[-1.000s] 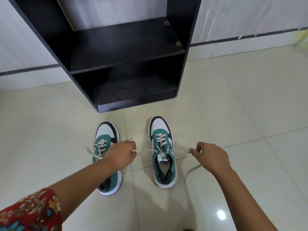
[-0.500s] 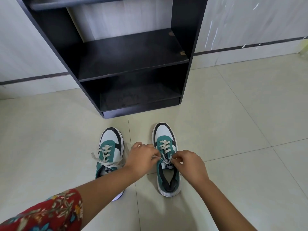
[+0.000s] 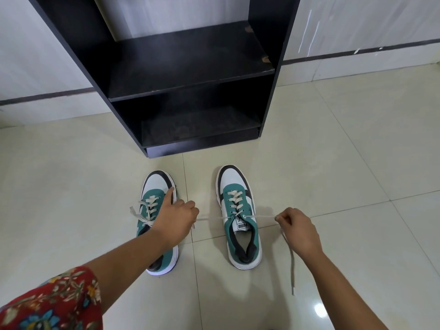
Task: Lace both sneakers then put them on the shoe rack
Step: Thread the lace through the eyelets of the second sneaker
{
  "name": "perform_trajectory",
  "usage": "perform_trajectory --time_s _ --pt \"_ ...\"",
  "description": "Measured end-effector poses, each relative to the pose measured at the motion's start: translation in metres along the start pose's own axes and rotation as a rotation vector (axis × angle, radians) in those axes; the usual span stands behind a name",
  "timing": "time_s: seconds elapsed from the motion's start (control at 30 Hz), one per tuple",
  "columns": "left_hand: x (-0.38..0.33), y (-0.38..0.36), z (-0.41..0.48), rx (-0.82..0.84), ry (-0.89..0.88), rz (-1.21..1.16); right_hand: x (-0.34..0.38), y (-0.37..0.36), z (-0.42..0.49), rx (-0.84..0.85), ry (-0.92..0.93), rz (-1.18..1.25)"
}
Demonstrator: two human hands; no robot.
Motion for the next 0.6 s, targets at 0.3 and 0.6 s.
perform_trajectory --time_s 0.3,0.6 --pt "0.001 -0.001 0.002 -0.105 0.045 -0.134 0.011 -0.002 -0.008 -0.082 0.112 -0.012" --pt "-0.068 -0.016 -0.004 -0.008 0.661 -1.765 0.025 -0.041 -0.03 0.281 -0.096 0.298"
Point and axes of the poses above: each hand's wrist, its own z-axis towards the middle knuckle, its own y-axis out of the back of the hand, x = y × z, the point moved 9 cm from there along z, towards the middle knuckle, and after that the axes turned 14 degrees about -y, right-handed, at the moved point
